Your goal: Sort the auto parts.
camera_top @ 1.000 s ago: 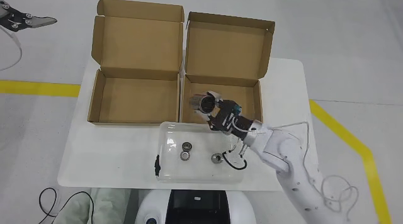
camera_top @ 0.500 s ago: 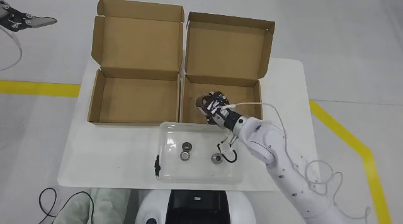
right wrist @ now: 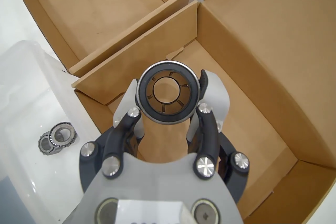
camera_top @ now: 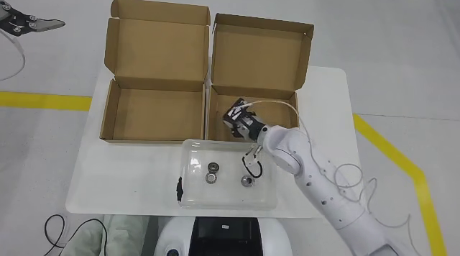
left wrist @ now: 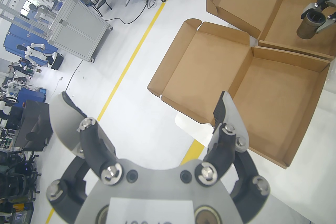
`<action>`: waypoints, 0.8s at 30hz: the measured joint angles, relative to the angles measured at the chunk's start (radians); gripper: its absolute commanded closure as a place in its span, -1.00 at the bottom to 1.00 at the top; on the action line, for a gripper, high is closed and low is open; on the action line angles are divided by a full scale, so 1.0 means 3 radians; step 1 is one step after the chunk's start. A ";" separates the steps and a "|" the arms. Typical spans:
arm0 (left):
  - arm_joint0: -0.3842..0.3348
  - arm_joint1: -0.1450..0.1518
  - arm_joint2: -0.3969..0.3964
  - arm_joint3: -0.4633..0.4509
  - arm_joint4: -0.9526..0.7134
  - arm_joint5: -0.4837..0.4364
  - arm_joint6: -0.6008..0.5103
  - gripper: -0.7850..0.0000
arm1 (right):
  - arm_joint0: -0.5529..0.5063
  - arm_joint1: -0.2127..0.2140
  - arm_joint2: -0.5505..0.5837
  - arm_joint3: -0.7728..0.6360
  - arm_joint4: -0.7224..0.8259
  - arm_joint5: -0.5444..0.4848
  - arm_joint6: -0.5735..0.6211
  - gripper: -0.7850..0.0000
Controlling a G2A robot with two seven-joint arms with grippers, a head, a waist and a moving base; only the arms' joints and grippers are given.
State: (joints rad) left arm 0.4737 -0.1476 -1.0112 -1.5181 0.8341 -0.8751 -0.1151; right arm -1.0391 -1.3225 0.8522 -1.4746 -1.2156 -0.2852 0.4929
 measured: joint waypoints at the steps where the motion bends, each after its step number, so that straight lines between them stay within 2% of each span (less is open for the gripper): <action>1: 0.0000 0.0000 0.0000 0.0000 0.0000 0.0000 0.0000 -1.00 | 0.0025 -0.0009 -0.0015 0.0024 0.0005 0.0014 0.0027 1.00; 9: 0.0000 0.0000 0.0000 0.0000 0.0000 0.0000 0.0000 -1.00 | 0.0218 -0.0077 -0.0095 0.0264 0.0084 0.0089 0.0250 1.00; 16: 0.0000 0.0000 0.0000 0.0000 0.0000 0.0000 0.0000 -1.00 | 0.0303 -0.0129 -0.0159 0.0426 0.0145 0.0121 0.0275 0.98; 24: 0.0000 0.0000 0.0000 0.0000 0.0000 0.0000 0.0000 -1.00 | 0.0385 -0.0182 -0.0216 0.0583 0.0225 0.0084 0.0276 0.57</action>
State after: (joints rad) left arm 0.4737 -0.1476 -1.0112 -1.5181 0.8341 -0.8751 -0.1151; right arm -0.9237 -1.3771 0.7875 -1.2997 -1.1481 -0.2601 0.5757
